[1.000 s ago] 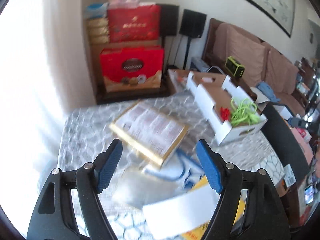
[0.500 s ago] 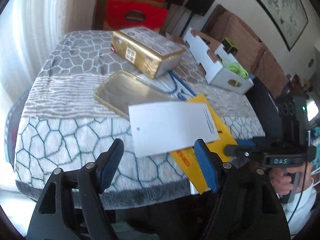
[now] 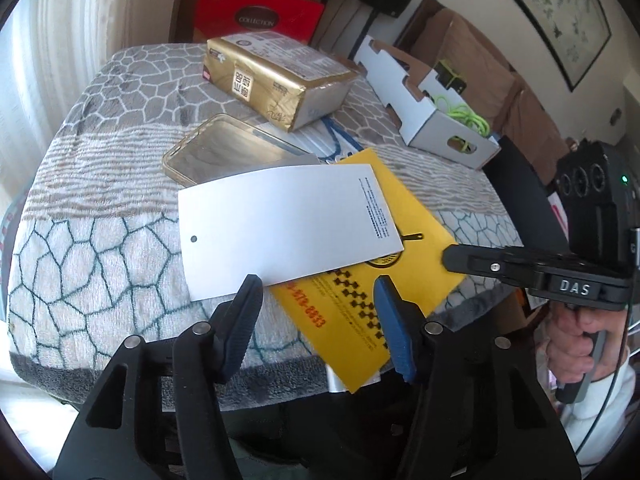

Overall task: Organize objects
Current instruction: 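Move both tools away from the box toward the yellow envelope on the bedspread, then close the left tool on the edge of the yellow envelope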

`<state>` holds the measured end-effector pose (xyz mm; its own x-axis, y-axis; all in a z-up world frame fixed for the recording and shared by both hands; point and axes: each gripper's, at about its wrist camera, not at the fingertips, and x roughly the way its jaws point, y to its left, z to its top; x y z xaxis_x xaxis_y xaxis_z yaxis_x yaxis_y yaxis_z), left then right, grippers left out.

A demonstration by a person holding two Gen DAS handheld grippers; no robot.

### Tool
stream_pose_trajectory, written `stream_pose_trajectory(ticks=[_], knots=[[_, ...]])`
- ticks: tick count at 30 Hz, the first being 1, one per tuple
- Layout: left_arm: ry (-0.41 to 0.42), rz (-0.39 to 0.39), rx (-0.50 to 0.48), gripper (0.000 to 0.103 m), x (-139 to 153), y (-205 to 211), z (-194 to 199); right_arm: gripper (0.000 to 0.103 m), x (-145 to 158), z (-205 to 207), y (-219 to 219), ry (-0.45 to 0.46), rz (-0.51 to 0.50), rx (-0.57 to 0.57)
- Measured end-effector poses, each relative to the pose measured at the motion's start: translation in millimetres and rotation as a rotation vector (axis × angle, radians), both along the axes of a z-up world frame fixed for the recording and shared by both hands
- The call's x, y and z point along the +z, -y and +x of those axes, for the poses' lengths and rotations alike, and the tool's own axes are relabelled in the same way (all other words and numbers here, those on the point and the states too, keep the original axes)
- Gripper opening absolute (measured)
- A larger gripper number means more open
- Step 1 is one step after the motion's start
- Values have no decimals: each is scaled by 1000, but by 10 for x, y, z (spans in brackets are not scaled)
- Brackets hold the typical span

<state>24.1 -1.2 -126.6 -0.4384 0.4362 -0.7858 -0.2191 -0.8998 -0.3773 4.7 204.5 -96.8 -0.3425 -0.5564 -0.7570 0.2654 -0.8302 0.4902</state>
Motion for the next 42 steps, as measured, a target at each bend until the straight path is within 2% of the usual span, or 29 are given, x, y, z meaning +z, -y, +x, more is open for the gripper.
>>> stream_pose_trajectory(ticks=[2, 6, 10, 13, 15, 17, 21, 25, 29, 37, 42], knots=[[-1, -10, 14, 54, -3, 22, -35, 3, 95, 43, -107, -28, -17, -27], [8, -80, 55, 54, -20, 58, -91, 3, 234, 172, -439, -60, -26, -96], [35, -43, 47, 54, -15, 37, -76, 3, 209, 323, -811, -57, 27, -199], [36, -26, 4, 54, 26, -133, -20, 4, 61, 434, -1023, -21, 67, -273], [46, 3, -40, 54, 33, -290, 22, 5, -51, 509, -1088, 10, 51, -290], [63, 28, -98, 54, 15, -493, 84, 5, -153, 566, -1105, 38, 28, -304], [86, 20, -191, 49, -75, -911, 212, 6, -225, 674, -1096, 44, 7, -324], [32, -34, -229, 48, -47, -1125, 324, 6, -210, 784, -1100, 45, -31, -350], [41, 2, -239, 42, -50, -1118, 305, 6, -200, 830, -1023, 51, -47, -335], [72, 79, -175, 17, -37, -852, 287, 6, -114, 820, -831, 23, -76, -293], [50, 134, -162, 14, 121, -763, 275, 6, 106, 819, -761, -45, -93, -271]])
